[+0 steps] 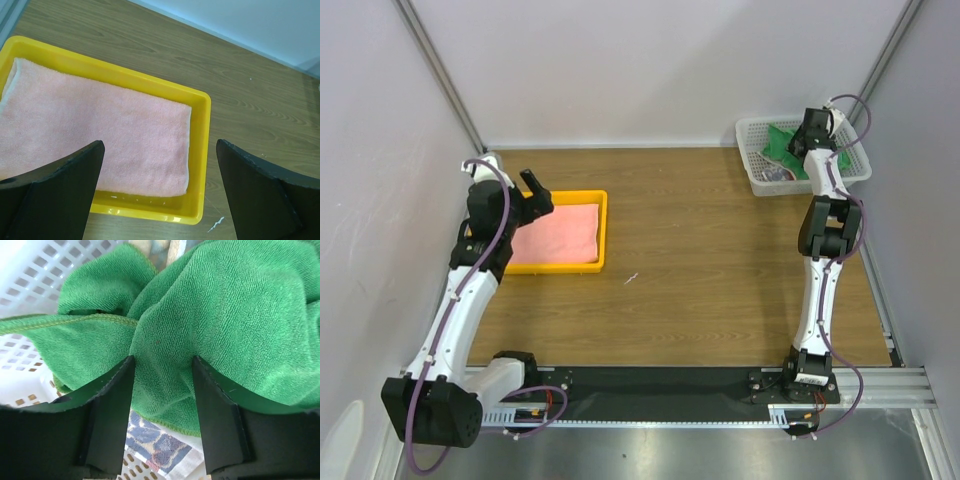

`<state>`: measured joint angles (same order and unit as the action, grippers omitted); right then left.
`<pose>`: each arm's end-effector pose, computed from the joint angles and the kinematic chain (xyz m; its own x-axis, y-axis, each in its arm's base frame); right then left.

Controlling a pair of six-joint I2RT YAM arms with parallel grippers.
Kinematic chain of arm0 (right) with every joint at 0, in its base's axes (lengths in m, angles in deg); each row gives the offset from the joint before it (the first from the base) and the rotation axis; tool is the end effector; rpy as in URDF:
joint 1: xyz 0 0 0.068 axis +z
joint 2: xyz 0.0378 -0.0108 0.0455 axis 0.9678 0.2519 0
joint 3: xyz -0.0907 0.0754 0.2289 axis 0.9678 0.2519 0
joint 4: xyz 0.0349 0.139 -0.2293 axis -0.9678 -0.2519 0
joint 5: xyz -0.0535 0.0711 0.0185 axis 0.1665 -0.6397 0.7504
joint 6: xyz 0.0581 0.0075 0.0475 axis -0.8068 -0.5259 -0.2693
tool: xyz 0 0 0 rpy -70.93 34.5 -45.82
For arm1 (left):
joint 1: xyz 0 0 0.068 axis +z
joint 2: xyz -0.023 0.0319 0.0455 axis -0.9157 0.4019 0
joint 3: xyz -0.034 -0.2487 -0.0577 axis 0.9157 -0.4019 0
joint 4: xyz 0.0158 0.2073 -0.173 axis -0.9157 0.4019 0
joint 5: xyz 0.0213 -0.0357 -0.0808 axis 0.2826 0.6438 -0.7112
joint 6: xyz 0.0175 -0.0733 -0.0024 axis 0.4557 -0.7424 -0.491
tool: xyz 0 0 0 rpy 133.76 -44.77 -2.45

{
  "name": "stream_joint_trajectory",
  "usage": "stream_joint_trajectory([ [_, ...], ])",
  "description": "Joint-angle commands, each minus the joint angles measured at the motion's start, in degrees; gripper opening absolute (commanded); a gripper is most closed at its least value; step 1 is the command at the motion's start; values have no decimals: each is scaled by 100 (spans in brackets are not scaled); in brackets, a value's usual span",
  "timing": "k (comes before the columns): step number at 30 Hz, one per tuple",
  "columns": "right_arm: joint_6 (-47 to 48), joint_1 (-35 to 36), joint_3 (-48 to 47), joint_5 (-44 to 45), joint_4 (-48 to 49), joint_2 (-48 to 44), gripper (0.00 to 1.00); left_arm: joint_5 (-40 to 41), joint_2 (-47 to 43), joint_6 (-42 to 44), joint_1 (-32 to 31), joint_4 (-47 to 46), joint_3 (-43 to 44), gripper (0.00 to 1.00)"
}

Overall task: Fold and stack the towels
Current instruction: Grab crumpled towel

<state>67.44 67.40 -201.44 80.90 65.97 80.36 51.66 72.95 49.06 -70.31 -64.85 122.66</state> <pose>0.5946 -0.1002 0.1806 -0.4086 0.3875 -0.8264 0.5140 0.8459 0.1425 0.2809 -0.0130 0.3164 -0.3170 -0.3558 -0.8792 -0.1594 0.9338 -0.3204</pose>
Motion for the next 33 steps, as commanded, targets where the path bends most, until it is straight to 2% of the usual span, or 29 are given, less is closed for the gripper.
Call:
stream_joint_trajectory([
  [1, 96, -16, -335, -44, 75, 141, 55, 168, -106, 233, -47, 97, 407, 100],
  [2, 140, -16, -335, -52, 74, 193, 53, 204, -97, 259, -47, 115, 451, 100],
  [5, 219, -16, -414, -53, 48, 211, 20, 292, -79, 304, -47, 211, 583, 100],
  [6, 210, -16, -440, -35, 31, 176, 2, 292, -88, 295, -47, 220, 592, 100],
  [7, 193, -16, -449, -26, 22, 115, 0, 266, -88, 295, -47, 212, 592, 100],
  [11, 271, -16, -432, 18, 153, -350, 0, -172, 218, 417, -47, 246, 698, 100],
  [16, 430, 27, -440, -8, 294, -1341, 0, -287, 877, 374, -56, 510, 979, 100],
  [20, 728, 168, -458, -8, 373, -2055, 0, -744, 1291, 470, -249, 160, 988, 99],
  [25, 904, 379, -449, -245, 347, -2986, 0, -613, 2178, 1059, -925, 290, 1470, 99],
  [33, 1353, 976, -467, -500, 84, -4225, 0, -411, 3146, 1156, -1365, 493, 2104, 98],
])
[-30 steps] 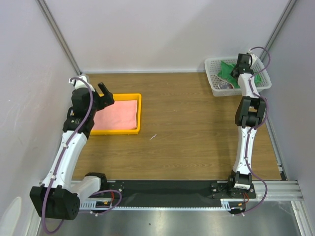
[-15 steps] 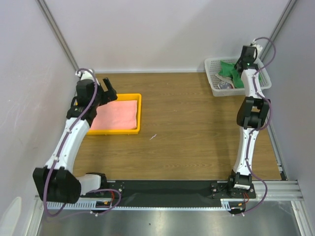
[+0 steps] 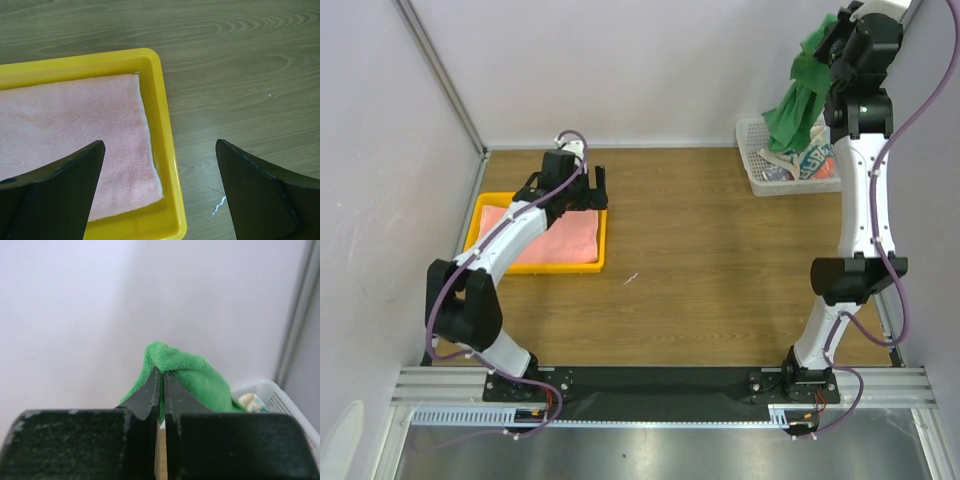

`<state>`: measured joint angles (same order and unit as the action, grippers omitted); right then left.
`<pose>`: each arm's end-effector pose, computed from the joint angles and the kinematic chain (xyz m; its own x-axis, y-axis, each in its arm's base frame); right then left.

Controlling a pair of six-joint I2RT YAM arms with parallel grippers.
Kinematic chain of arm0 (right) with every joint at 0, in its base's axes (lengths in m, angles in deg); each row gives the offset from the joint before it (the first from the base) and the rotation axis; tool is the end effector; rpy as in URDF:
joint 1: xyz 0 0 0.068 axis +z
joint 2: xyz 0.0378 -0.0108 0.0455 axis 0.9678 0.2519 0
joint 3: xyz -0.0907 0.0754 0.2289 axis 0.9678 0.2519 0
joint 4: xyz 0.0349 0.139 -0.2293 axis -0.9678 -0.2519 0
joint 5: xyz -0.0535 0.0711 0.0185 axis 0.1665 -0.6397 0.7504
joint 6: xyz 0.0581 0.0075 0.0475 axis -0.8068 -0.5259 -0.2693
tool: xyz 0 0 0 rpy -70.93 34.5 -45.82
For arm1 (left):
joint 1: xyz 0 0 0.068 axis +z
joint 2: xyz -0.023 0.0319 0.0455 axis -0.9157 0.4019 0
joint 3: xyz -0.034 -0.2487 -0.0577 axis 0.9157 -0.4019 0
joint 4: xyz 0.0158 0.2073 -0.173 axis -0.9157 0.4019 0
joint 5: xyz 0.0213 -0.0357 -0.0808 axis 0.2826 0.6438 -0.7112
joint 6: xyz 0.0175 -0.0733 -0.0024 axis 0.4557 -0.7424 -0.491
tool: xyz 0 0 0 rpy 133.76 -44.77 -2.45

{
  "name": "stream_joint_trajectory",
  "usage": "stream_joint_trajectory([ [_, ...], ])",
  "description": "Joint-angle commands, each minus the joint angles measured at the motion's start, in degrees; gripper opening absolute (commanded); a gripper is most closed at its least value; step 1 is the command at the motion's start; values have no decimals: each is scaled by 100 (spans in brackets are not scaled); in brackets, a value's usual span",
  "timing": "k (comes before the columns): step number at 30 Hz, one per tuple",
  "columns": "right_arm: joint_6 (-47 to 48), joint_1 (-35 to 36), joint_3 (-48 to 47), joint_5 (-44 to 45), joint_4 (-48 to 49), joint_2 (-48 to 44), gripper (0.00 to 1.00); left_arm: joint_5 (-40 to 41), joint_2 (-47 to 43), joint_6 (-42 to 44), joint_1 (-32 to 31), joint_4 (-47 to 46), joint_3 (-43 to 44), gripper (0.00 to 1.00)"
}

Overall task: Fold and stack the towels
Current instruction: Grab crumpled towel, then move the towel to the center of the board, then flatten out the crumpled towel

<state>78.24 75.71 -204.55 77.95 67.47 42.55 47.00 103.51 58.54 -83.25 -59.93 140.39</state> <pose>0.4295 -0.0109 0.5453 0.1704 0.1534 -0.9734 0.1761 0.9672 0.1832 0.3721 -0.1118 0.2554 -0.6417 -0.0360 -0.7661 0.1357 0.9778 -0.1596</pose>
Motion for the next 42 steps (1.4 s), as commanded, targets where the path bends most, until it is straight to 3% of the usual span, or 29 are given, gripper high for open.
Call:
stream_joint_trajectory([
  [1, 256, 251, -139, -371, -189, -577, 0, 20, 125, 225, -106, -8, 427, 98],
  [8, -148, 891, 712, -1813, -516, -1790, 0, -648, 494, 348, -142, -149, 1060, 99],
  [16, -1009, 1789, 3363, -2683, -261, -2739, 0, -1052, 197, 146, -142, -52, 1000, 99],
  [23, -1159, 2211, 5770, -2193, -51, -3433, 0, -1255, -514, 155, -300, 62, 570, 99],
  [29, -1729, 2422, 7409, -1893, 415, -3462, 0, -1141, -1288, 85, -887, -130, -151, 100],
  [35, -1784, 2511, 8017, -1561, 1022, -3206, 0, -843, -1421, -214, -1609, -482, -836, 98],
  [42, -1511, 1905, 7481, -847, 548, -3556, 0, 195, -1043, -855, -2663, -1317, -1339, 96],
])
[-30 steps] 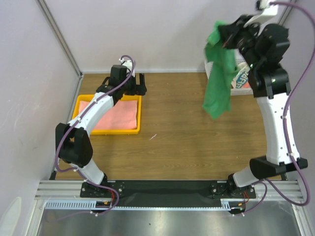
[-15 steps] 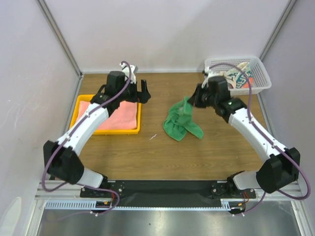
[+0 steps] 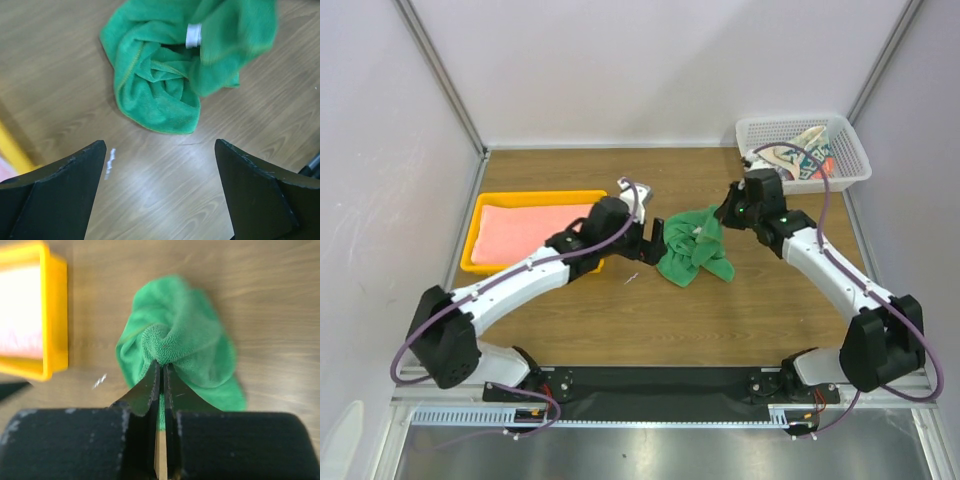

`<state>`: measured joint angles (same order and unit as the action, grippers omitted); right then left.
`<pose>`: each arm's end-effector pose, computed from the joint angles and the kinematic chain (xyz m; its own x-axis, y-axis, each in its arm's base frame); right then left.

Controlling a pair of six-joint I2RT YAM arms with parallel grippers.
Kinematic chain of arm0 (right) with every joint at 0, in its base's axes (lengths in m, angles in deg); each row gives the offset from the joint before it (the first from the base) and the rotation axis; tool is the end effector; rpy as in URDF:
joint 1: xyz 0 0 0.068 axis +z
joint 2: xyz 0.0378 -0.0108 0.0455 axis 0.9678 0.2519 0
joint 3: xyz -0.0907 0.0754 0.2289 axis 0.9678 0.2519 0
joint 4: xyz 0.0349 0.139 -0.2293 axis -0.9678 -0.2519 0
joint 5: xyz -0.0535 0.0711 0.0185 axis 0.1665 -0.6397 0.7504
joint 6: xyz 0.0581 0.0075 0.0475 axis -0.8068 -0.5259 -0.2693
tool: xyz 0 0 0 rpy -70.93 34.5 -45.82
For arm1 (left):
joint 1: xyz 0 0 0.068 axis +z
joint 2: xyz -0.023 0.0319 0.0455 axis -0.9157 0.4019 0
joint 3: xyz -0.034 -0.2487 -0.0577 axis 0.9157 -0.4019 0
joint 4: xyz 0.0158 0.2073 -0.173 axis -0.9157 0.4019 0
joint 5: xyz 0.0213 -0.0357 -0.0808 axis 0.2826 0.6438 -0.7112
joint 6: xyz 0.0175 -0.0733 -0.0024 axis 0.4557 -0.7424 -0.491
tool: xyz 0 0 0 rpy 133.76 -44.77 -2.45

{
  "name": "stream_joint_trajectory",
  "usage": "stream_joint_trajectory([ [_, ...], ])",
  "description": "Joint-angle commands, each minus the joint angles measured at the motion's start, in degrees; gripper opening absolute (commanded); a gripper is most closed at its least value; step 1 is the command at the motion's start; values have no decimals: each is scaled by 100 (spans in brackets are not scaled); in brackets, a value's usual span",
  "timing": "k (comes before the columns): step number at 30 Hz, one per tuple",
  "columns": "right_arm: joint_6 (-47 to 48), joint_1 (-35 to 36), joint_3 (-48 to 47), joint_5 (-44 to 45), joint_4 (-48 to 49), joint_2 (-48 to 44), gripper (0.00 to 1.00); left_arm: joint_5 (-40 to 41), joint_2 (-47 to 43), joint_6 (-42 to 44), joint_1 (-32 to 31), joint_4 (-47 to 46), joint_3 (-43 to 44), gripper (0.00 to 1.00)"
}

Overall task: Fold and stack the towels
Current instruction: Flatten out the crumpled towel

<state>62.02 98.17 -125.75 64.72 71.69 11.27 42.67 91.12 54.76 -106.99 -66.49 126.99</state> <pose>0.3166 0.1344 0.2580 -0.6526 0.1877 -0.7341 -0.1385 0.9230 0.3591 0.2577 -0.2259 0.2559 -0.5908 0.1322 -0.7959 0.5385 0.7992 -0.2670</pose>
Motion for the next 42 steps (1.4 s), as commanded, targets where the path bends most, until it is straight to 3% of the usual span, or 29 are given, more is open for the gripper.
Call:
stream_joint_trajectory([
  [1, 146, -482, -398, 466, 91, -552, 0, 932, 448, -591, -360, -618, 45, 95],
  [5, 251, -1168, -337, 274, -190, -1149, 0, 1067, 1125, -1328, -484, -591, 186, 86],
  [10, 330, -1897, -196, -561, -349, -1256, 0, 997, 1926, -1734, -537, -705, 555, 83],
  [17, 401, -1995, -152, -553, -279, -1256, 0, 698, 2788, -1717, -686, -820, 1003, 81],
  [21, 357, -2100, -301, -589, -305, -1177, 0, 462, 2771, -1647, -695, -1362, 610, 81],
  [27, 366, -2188, -600, -536, -533, -1028, 0, 145, 3140, -1559, -695, -1488, 863, 66],
  [32, 366, -2189, -898, -465, -762, -975, 0, 285, 3290, -1577, -686, -1206, 907, 64],
  [35, 234, -2189, -995, -579, -700, -992, 0, 285, 3351, -1542, -686, -1390, 837, 47],
  [36, 216, -2189, -1048, -597, -709, -975, 0, 285, 3351, -1515, -695, -1400, 854, 32],
  [38, 208, -2189, -1232, -554, -910, -957, 0, 503, 3160, -1349, -678, -1382, 898, 19],
  [39, 216, -2189, -1390, -501, -998, -992, 0, 627, 3054, -1261, -677, -1339, 907, 0],
  [42, 172, -2197, -1636, -237, -1341, -1132, 0, 988, 2491, -804, -581, -1137, 942, 0],
])
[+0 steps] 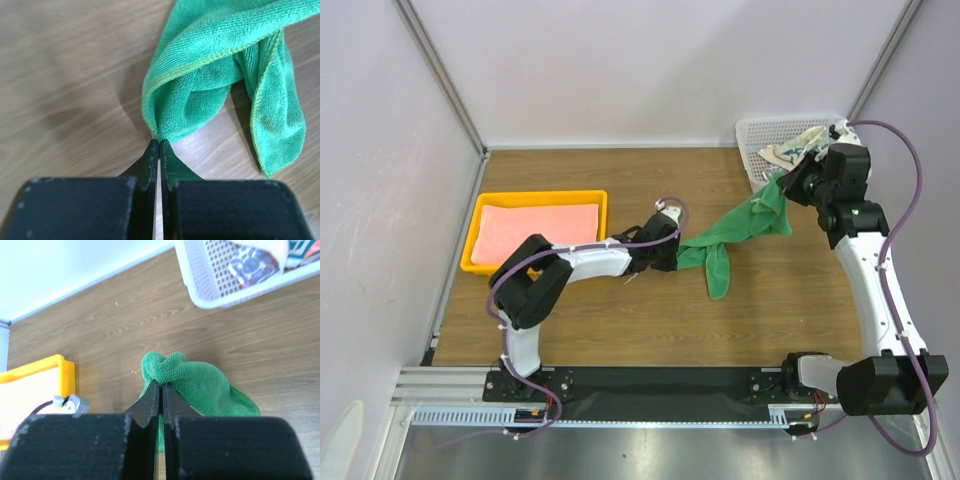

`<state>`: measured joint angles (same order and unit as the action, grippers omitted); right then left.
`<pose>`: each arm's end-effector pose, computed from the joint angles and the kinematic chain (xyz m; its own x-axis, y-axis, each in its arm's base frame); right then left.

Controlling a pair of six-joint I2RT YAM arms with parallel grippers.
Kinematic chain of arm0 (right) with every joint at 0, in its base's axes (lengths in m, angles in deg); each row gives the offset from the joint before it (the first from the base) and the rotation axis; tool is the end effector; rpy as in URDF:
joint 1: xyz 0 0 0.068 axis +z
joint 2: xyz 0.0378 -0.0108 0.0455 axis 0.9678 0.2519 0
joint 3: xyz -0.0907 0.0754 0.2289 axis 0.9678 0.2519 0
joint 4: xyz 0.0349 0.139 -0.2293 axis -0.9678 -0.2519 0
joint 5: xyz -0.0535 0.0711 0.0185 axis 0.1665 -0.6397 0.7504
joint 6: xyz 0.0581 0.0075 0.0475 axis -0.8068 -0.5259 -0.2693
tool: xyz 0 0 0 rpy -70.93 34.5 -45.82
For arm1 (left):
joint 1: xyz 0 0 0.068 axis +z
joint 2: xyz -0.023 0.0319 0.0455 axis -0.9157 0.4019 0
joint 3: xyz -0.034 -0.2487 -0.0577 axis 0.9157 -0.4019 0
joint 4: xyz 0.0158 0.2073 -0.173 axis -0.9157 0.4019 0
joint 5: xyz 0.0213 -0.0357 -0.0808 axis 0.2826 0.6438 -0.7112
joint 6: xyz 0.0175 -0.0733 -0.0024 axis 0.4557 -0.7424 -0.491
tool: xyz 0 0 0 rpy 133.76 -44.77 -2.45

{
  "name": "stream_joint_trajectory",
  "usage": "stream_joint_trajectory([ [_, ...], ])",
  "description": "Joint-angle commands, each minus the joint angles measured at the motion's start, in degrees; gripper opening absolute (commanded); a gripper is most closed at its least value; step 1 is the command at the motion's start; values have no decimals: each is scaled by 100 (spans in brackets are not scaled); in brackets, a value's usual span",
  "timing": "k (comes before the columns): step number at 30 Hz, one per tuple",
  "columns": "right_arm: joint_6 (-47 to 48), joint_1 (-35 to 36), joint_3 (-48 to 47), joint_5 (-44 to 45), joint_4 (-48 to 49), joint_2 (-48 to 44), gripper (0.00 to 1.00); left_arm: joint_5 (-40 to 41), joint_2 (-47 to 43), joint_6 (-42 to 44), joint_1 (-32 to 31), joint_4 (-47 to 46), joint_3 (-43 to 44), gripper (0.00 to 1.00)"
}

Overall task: Fold and stack the towels
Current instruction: Flatten out the crumpled towel

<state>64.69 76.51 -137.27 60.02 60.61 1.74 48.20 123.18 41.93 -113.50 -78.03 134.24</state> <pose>0.3055 0.0125 0.3622 -0.4369 0.3726 -0.8187 0.0592 0.9201 0.3872 0.2906 -0.3096 0.1156 -0.7774 0.1174 -0.6180 0.3797 0.8708 -0.3122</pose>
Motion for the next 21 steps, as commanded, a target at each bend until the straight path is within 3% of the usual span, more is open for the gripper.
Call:
stream_joint_trajectory([
  [1, -147, -49, -555, 303, -469, -223, 0, 522, -864, 732, 184, 174, 277, 0],
  [11, -524, -66, -1944, 1410, -2975, -662, 0, 1094, -2798, 2781, 466, 3714, 1595, 0],
  [17, -1226, -66, -2708, 2069, -4468, -1102, 0, 1569, -3703, 3143, 475, 5463, 2210, 0],
  [21, -1597, -75, -2780, 2228, -5671, -1182, 0, 1228, -3986, 2828, 484, 6082, 2422, 0],
])
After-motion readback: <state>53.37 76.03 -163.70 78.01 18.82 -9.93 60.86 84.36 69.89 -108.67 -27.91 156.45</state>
